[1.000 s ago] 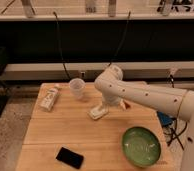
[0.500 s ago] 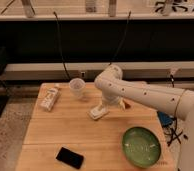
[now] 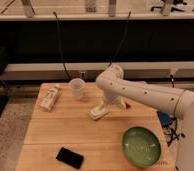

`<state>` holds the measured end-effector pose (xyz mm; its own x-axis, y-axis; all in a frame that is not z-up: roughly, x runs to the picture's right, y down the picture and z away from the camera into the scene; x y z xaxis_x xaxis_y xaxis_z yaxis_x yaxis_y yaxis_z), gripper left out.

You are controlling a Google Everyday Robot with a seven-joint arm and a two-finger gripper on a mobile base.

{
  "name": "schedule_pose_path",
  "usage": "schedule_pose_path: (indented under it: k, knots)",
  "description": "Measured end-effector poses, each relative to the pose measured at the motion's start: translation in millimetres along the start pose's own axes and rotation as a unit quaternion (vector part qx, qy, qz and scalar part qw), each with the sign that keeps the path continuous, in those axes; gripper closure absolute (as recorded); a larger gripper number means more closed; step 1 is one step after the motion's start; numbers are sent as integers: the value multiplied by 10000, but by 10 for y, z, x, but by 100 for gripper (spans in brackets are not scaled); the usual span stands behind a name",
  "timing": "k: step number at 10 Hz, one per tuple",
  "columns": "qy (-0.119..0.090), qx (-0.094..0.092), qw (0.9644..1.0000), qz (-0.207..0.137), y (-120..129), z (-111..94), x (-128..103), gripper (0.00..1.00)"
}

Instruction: Move the arm in a circular motion

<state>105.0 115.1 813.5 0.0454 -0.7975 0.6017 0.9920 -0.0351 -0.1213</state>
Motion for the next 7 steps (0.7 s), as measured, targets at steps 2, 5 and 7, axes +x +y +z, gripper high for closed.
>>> schedule_pose_path:
  k: [2,5,7]
  knots:
    - [-27,16,10000,-56,18,21,18,20]
    - [-41,40,9999,-137,22,47,63,20]
    - [-55,46,9998,-186,74,73,107,20]
